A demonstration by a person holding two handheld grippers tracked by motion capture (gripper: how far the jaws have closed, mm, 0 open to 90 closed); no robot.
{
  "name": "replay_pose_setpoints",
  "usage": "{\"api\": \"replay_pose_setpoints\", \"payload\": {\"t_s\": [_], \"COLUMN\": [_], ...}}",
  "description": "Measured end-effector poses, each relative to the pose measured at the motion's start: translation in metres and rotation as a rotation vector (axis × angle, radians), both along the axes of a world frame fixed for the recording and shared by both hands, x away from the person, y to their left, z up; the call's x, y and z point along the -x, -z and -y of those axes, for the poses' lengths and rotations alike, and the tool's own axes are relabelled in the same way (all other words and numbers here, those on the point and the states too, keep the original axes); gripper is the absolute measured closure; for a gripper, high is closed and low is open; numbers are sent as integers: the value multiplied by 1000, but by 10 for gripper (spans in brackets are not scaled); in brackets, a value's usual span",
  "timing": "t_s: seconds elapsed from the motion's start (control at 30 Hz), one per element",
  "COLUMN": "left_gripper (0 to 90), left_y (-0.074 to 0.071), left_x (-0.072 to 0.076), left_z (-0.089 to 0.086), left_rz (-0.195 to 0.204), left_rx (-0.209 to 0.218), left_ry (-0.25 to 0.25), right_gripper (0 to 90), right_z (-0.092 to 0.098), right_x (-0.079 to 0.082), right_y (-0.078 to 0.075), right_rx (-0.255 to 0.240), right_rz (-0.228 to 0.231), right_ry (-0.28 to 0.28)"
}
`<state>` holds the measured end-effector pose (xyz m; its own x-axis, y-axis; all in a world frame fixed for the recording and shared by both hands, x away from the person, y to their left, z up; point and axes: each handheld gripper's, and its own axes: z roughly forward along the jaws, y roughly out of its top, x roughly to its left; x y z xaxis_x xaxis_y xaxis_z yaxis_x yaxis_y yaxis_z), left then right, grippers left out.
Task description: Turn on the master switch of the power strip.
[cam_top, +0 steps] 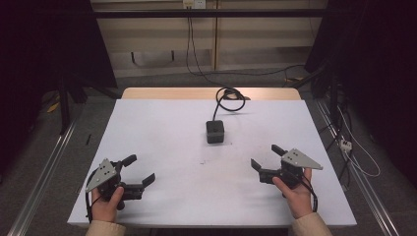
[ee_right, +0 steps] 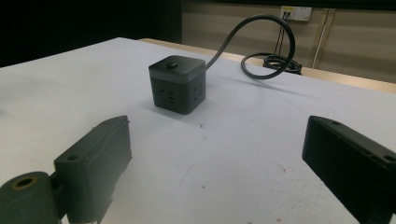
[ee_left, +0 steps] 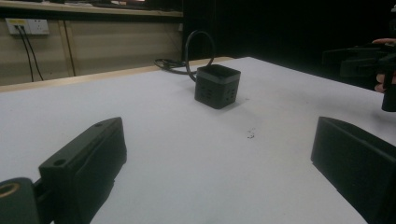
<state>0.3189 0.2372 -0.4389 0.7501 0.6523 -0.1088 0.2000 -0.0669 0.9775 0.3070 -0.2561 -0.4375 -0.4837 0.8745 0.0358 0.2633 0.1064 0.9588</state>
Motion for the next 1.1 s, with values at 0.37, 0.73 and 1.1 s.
{"api": "replay_pose_setpoints", "payload": {"t_s": [0.37, 0.73, 1.1], "left_gripper": [34, 33, 33], "left_y": [0, 0, 0], "left_x": [0, 1, 0], "left_z": [3, 5, 4], "left_rz": [4, -1, 5], "left_rx": [-8, -9, 3], "left_ry": [14, 18, 23], "right_gripper": [80, 112, 124], "right_z": [-12, -28, -39], "right_x": [-11, -24, -39], "right_y": [-4, -5, -5], "right_rx": [17, 15, 5], "right_rz": [-6, -23, -34], "right_ry": [-12, -27, -25]}}
